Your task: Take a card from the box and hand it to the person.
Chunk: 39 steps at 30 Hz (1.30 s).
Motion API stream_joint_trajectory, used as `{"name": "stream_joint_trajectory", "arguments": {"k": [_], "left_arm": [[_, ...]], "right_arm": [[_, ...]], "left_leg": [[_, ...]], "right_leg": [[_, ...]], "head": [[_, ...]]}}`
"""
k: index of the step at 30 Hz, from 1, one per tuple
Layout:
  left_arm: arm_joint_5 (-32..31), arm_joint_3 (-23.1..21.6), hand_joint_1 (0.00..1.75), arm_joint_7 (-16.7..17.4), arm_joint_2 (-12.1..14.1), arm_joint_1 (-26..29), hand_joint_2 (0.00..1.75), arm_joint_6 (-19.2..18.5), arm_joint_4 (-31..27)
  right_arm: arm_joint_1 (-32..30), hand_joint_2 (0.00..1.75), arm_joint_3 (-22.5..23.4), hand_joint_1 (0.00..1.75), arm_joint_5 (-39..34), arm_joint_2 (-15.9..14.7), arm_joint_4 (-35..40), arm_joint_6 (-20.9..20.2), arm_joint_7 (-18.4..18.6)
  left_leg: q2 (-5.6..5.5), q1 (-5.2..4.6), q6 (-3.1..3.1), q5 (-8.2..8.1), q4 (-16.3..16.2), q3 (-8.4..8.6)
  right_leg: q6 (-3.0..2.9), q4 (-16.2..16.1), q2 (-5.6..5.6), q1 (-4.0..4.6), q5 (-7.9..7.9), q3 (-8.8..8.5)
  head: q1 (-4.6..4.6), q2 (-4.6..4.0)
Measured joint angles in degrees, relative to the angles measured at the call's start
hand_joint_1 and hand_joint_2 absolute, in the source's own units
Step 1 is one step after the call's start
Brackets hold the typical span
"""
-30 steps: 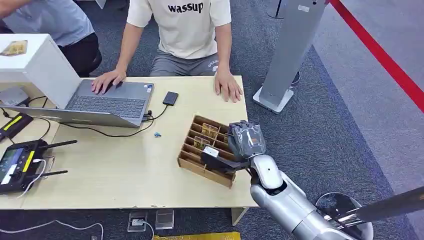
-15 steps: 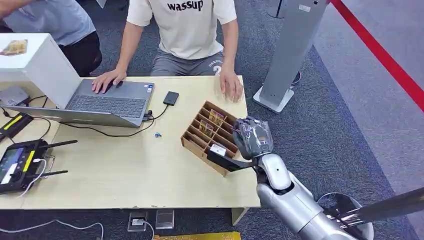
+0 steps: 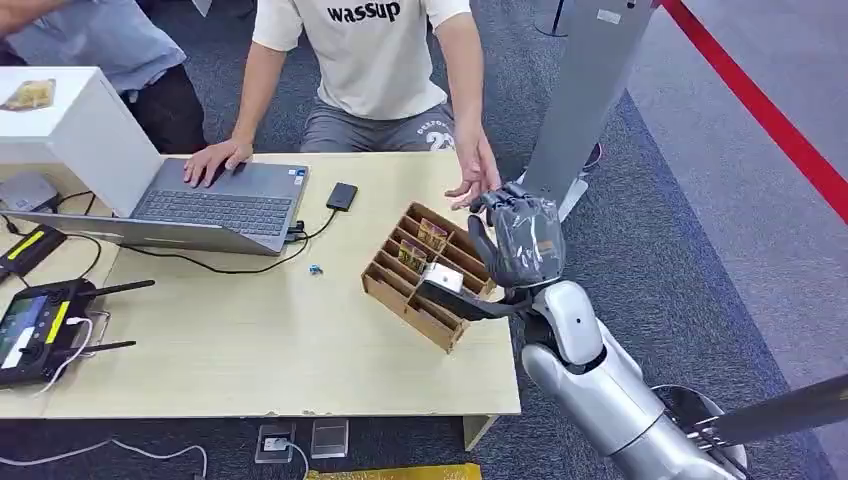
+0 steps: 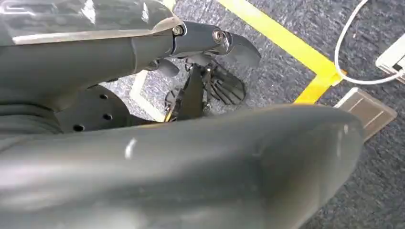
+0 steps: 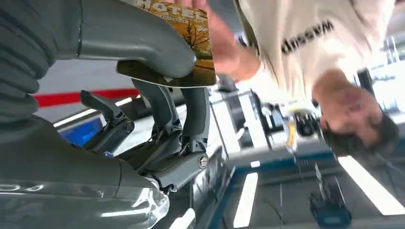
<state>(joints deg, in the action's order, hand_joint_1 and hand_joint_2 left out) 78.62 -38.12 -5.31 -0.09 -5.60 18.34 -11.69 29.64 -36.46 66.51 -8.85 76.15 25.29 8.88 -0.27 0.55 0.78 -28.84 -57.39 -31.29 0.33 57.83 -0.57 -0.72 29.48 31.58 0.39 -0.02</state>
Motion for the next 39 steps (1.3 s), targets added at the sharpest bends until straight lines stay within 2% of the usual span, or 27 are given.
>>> {"name": "stream_joint_trajectory", "arguments": {"k": [5, 16, 17, 18, 19, 23, 31, 36, 39], "left_arm": [[-0.4, 0.0, 0.00, 2.5, 1.5, 0.0, 0.00, -6.2, 0.0], [-1.5, -0.1, 0.00, 3.9, 3.7, 0.0, 0.00, -9.1, 0.0], [-1.6, -0.1, 0.00, 3.9, 3.8, 0.0, 0.00, -9.4, 0.0], [-1.7, -0.1, 0.00, 4.0, 3.9, 0.0, 0.00, -9.7, 0.0], [-1.9, -0.1, 0.00, 4.0, 4.1, 0.0, 0.00, -9.9, 0.0], [-1.9, -0.1, 0.00, 4.0, 4.3, 0.0, 0.00, -10.5, 0.0], [-1.9, -0.2, 0.00, 3.8, 4.7, 0.0, 0.00, -10.6, 0.0], [-1.2, -0.2, 0.00, 3.3, 4.7, 0.0, 0.00, -9.4, 0.0], [-0.5, -0.2, 0.00, 2.7, 4.5, 0.0, 0.00, -8.0, 0.0]], "right_arm": [[2.8, 1.75, 1.2, 1.75, 2.5, -0.1, 3.1, 1.1, -1.1], [7.9, 1.75, 3.0, 1.75, 8.8, -0.2, 6.4, 1.6, -2.3], [8.0, 1.75, 3.1, 1.64, 9.4, -0.3, 6.4, 1.4, -2.4], [8.0, 1.75, 3.2, 1.34, 9.9, -0.3, 6.4, 1.1, -2.5], [8.0, 1.75, 3.3, 0.02, 10.2, -0.4, 6.4, 0.9, -2.5], [7.8, 1.75, 3.6, 0.00, 9.9, -0.6, 6.4, -1.1, -2.5], [3.9, 1.75, 3.8, 0.00, -5.8, -0.6, 6.6, -8.4, -2.7], [-0.9, 1.75, 4.7, 0.00, -21.9, -0.7, 9.3, -10.9, -3.5], [-4.8, 1.75, 5.8, 0.00, -34.6, -0.7, 12.1, -12.7, -4.1]], "left_leg": [[0.00, 0.01, 0.01, 0.01, 0.0, 0.01], [-0.01, 0.01, 0.01, 0.01, 0.0, 0.00], [-0.02, 0.00, 0.01, 0.01, 0.0, 0.00], [-0.02, 0.00, 0.01, 0.01, 0.0, 0.00], [-0.02, 0.00, 0.01, 0.01, 0.0, -0.01], [-0.02, 0.01, 0.01, 0.01, 0.0, 0.00], [-0.02, 0.01, 0.01, 0.01, 0.0, 0.02], [-0.02, 0.01, 0.01, 0.00, 0.0, 0.00], [-0.02, 0.01, 0.00, 0.00, 0.0, -0.01]], "right_leg": [[0.00, 0.0, 0.00, 0.01, 0.00, 0.00], [0.00, 0.0, -0.01, 0.00, 0.00, 0.01], [0.00, 0.0, -0.01, 0.00, 0.00, 0.01], [0.00, 0.0, -0.01, 0.00, 0.00, 0.01], [0.00, 0.0, -0.01, 0.00, 0.00, 0.02], [-0.01, 0.0, -0.01, 0.00, 0.00, 0.02], [-0.01, 0.0, -0.01, 0.01, 0.00, 0.02], [-0.01, 0.0, -0.01, 0.01, 0.00, 0.03], [-0.01, 0.0, -0.01, 0.01, 0.01, 0.04]], "head": [[-0.07, 0.00], [-0.02, 0.00], [0.00, 0.00], [0.00, 0.00], [0.00, 0.00], [-0.11, 0.00], [-0.13, 0.00], [-0.07, 0.00], [-0.07, 0.00]]}}
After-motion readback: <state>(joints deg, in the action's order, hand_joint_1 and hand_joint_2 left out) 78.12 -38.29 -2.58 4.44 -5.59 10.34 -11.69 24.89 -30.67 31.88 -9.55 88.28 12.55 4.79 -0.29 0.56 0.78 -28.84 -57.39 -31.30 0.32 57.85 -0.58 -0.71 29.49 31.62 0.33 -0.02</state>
